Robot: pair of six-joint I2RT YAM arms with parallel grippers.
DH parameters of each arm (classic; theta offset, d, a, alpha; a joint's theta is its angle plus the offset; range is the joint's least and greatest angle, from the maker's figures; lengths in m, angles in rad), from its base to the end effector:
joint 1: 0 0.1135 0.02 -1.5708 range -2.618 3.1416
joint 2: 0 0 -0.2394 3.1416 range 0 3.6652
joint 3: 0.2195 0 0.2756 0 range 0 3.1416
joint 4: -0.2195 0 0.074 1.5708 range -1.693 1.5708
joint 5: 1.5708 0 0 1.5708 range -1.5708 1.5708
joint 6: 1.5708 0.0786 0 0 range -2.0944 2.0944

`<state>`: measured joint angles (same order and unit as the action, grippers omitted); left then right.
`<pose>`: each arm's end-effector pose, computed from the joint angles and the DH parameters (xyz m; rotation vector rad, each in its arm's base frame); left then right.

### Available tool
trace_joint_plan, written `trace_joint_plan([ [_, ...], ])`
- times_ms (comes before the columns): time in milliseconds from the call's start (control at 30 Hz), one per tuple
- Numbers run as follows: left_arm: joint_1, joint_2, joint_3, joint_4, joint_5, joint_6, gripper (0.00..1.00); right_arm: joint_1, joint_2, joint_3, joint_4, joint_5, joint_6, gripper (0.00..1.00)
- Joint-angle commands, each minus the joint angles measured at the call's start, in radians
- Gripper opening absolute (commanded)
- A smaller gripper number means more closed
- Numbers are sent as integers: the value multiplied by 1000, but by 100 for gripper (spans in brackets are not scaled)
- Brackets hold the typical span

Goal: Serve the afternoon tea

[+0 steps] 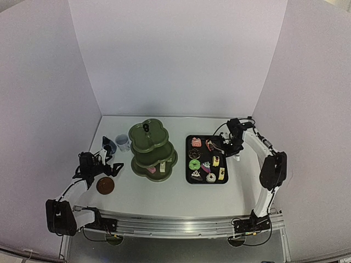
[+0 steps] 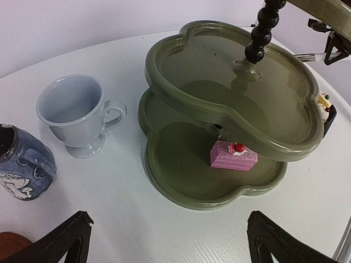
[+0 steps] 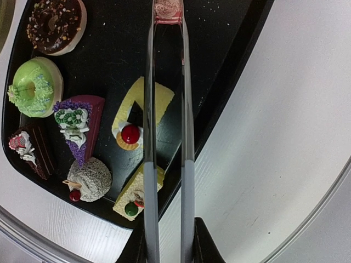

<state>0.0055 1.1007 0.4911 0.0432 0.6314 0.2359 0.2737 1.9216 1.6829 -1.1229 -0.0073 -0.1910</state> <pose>0.2827 -0.0448 0.1484 0.5940 1.9713 -0.5231 0.3941 0.1112 0.1838 -0.6764 2.8537 0.0234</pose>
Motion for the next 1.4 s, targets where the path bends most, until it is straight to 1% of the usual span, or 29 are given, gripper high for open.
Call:
trace_joint_plan([
  [0, -1, -19, 21, 19, -4, 10, 99, 19, -141, 63, 8, 7, 32, 0],
  [133, -2, -10, 18, 33, -4, 15, 99, 19, -178, 115, 5, 40, 55, 0],
  [233, -1, 3, 16, 52, -1, 8, 99, 22, -152, 189, 4, 25, 62, 0],
  [367, -1, 33, 7, 97, 14, 2, 99, 85, -32, 356, 6, 16, 33, 0],
  [467, -2, 54, -2, 136, 26, -1, 99, 136, 108, 496, 4, 10, 0, 0],
  [600, -2, 74, -16, 164, 33, 5, 99, 178, 239, 629, 5, -52, -23, 0],
  [833, -2, 91, -49, 221, 32, 12, 100, 248, 347, 676, 6, -110, -43, 0],
  [1200, -2, 100, -52, 227, 46, 46, 99, 326, 379, 624, 25, -195, -5, 0],
  [1367, -2, 104, -51, 231, 51, 56, 100, 350, 394, 634, 25, -238, 19, 0],
])
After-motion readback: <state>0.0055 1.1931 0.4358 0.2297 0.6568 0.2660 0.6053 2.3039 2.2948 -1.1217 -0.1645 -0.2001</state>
